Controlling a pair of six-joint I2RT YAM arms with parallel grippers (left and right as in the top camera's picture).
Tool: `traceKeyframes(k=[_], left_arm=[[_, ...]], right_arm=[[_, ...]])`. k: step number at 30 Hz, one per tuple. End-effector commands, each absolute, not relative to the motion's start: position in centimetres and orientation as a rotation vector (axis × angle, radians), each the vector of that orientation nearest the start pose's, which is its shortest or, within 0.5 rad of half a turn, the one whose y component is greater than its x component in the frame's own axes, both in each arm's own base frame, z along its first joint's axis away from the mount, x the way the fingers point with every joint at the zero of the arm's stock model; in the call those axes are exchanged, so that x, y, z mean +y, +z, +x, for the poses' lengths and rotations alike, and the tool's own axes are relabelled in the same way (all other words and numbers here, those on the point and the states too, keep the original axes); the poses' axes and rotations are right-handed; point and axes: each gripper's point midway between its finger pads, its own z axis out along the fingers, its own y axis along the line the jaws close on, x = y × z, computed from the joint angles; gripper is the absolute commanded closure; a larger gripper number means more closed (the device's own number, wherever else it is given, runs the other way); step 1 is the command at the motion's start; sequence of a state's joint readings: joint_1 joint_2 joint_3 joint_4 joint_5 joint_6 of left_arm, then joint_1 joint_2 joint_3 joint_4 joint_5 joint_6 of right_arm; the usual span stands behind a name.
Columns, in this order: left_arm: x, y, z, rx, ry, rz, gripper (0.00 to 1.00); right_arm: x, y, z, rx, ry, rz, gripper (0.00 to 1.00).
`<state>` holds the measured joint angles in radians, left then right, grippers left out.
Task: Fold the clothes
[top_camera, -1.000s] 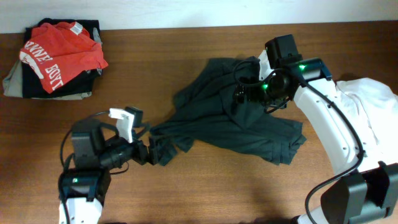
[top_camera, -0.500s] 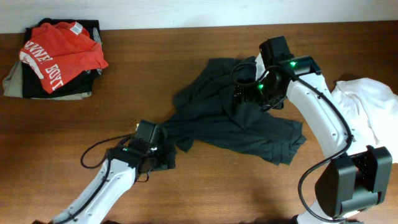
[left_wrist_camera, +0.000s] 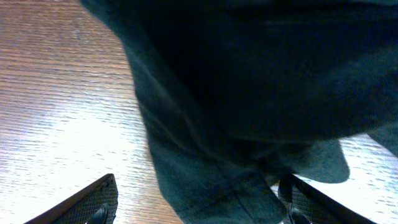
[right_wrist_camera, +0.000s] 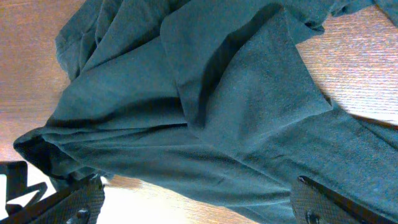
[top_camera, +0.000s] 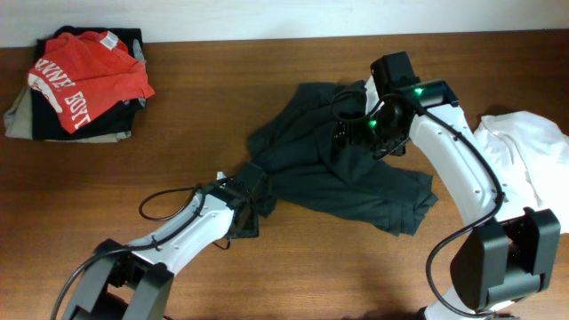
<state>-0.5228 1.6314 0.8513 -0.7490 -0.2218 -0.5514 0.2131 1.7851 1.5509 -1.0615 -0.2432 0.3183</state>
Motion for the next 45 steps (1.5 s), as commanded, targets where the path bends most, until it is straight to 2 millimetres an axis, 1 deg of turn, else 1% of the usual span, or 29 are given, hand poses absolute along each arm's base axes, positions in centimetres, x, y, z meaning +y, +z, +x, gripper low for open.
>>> traceKeyframes(k=[1,3,4,7,10,13,15,17,18,20,21,22,23,24,25,26,27,28,30,31,33,35,36,37,39,40,43,44,45], left_arm=[[-9.1,1.8,25.5,2.948,0.347,-0.080,0.22],[-9.3,2.9,26.3,2.928,0.352,-0.082,0.23],[-9.5,3.1,26.6,2.920,0.343,-0.084,0.27],[-9.4,3.1,26.5,2.924,0.347,-0.083,0.45],[-9.4,3.1,26.5,2.923,0.347,-0.084,0.74],[-9.4,3.1,26.5,2.925,0.347,-0.083,0.82],[-9.5,3.1,26.6,2.922,0.344,-0.084,0.99],[-9.6,3.4,26.8,2.914,0.337,-0.087,0.99],[-9.7,4.8,27.2,2.897,0.319,-0.098,1.00],[-9.3,10.0,28.7,2.775,0.278,-0.141,0.99],[-8.4,14.2,29.5,2.666,0.257,-0.186,0.99],[-7.1,18.3,29.8,2.553,0.226,-0.249,0.99],[-5.6,21.3,29.7,2.461,0.198,-0.312,1.00],[-3.9,23.5,29.1,2.385,0.178,-0.378,0.99],[-1.3,25.5,27.8,2.315,0.168,-0.475,1.00],[0.2,26.0,26.9,2.297,0.183,-0.526,1.00],[1.3,26.1,26.2,2.293,0.204,-0.567,0.99],[2.5,25.8,25.6,2.306,0.239,-0.610,0.99],[4.9,25.3,25.0,2.300,0.320,-0.721,1.00],[5.7,25.1,24.9,2.287,0.325,-0.786,1.00],[5.9,24.4,25.1,2.317,0.336,-0.802,1.00],[5.9,23.1,25.1,2.381,0.379,-0.799,1.00],[5.9,22.5,25.2,2.409,0.397,-0.797,0.99],[5.8,21.9,25.4,2.434,0.411,-0.795,1.00],[5.3,20.5,26.0,2.494,0.404,-0.789,0.99],[5.1,20.0,26.1,2.514,0.399,-0.787,0.99],[5.0,19.5,26.3,2.539,0.406,-0.785,0.99],[5.0,19.4,26.2,2.544,0.410,-0.785,0.99],[5.0,19.4,26.2,2.543,0.409,-0.785,0.99]], right_arm=[[12.1,13.7,37.6,2.913,0.419,0.118,0.01],[12.1,13.7,37.6,2.913,0.419,0.118,0.01],[12.1,13.7,37.6,2.913,0.419,0.118,0.01],[12.1,13.6,37.5,2.915,0.419,0.118,0.01],[12.1,13.6,37.5,2.915,0.419,0.118,0.01],[12.1,13.6,37.5,2.915,0.419,0.118,0.01],[12.1,13.6,37.5,2.915,0.419,0.118,0.01],[12.1,13.6,37.5,2.919,0.418,0.120,0.01],[12.1,13.6,37.4,2.921,0.418,0.120,0.01],[12.1,13.6,37.4,2.923,0.417,0.120,0.01],[12.1,13.6,37.3,2.925,0.417,0.121,0.01],[12.1,13.6,37.2,2.929,0.417,0.123,0.01],[12.0,13.6,37.1,2.933,0.417,0.139,0.01],[12.0,13.7,37.0,2.934,0.419,0.167,0.01],[11.3,14.5,37.0,2.912,0.408,0.195,0.01],[8.9,15.6,36.8,2.879,0.297,0.302,0.01],[7.0,16.5,36.5,2.857,0.212,0.344,0.01],[3.5,18.0,35.4,2.822,0.095,0.432,0.01],[-1.4,20.0,32.5,2.809,0.069,0.595,0.01],[-0.6,20.0,31.8,2.861,0.198,0.484,0.01],[2.3,19.5,30.8,2.937,0.391,0.273,0.01],[4.9,17.8,29.5,3.006,0.389,0.077,0.00],[5.3,16.2,28.7,3.053,0.332,0.073,0.01],[4.7,14.6,28.4,3.077,0.268,0.211,0.01],[4.9,9.8,28.0,3.089,0.290,0.244,0.01],[4.8,8.3,27.4,3.117,0.285,0.298,0.01],[3.0,5.5,26.8,3.181,0.256,0.472,0.02],[2.5,4.7,26.7,3.207,0.276,0.529,0.11],[2.4,4.2,26.6,3.220,0.283,0.541,0.13]])
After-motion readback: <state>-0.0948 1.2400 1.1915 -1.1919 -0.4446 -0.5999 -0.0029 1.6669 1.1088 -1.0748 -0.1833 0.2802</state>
